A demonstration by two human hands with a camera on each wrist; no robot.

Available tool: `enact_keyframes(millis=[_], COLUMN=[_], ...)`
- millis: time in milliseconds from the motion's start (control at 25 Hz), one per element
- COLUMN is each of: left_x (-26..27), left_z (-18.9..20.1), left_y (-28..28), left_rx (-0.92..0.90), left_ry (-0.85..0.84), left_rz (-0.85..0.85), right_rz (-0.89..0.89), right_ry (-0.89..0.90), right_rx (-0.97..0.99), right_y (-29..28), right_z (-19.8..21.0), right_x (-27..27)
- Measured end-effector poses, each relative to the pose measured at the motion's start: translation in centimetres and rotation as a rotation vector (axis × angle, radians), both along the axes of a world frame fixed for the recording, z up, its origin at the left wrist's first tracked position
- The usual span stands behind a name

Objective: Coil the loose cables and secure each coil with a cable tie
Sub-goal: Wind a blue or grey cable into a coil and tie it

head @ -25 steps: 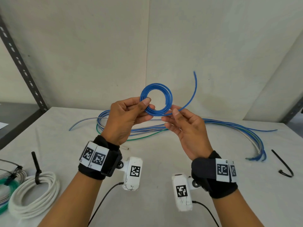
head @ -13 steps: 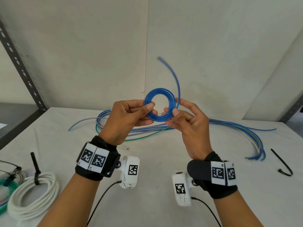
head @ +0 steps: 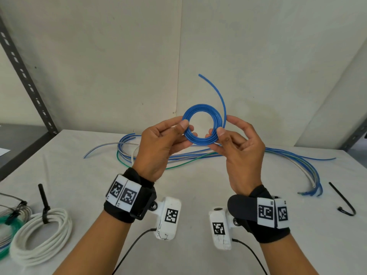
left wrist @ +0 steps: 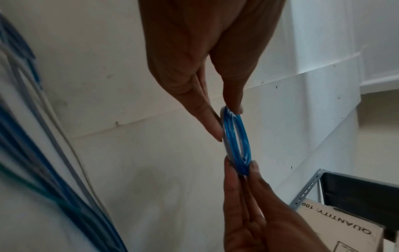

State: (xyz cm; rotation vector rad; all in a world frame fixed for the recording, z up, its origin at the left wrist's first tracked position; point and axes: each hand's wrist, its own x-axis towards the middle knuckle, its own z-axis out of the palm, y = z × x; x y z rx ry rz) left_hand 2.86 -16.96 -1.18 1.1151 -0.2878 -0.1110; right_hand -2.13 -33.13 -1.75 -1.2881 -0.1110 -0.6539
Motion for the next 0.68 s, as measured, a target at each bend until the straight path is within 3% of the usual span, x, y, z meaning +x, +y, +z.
enact_keyframes(millis=[280, 440, 680], left_x=[-0.7, -0.6, -0.2], left_z=[-0.4, 0.1, 0.8], left_y=[-0.8, 0.3, 2.4], left_rx=[0.025, 0.201, 0.397], left_ry=[-0.048, -0.086, -0.133], left_rz=[-0.035, -0.101, -0.208], right_rz=[-0.018, -0.025, 0.092], right_ry=[-0.011, -0.002, 0.053], right_rx=[-0.014, -0.033, -0.263], right_y=[0.0, -1.1, -2.2], right_z=[-0.3, 0.1, 0.5], right_x=[0.1, 0.1, 0.0])
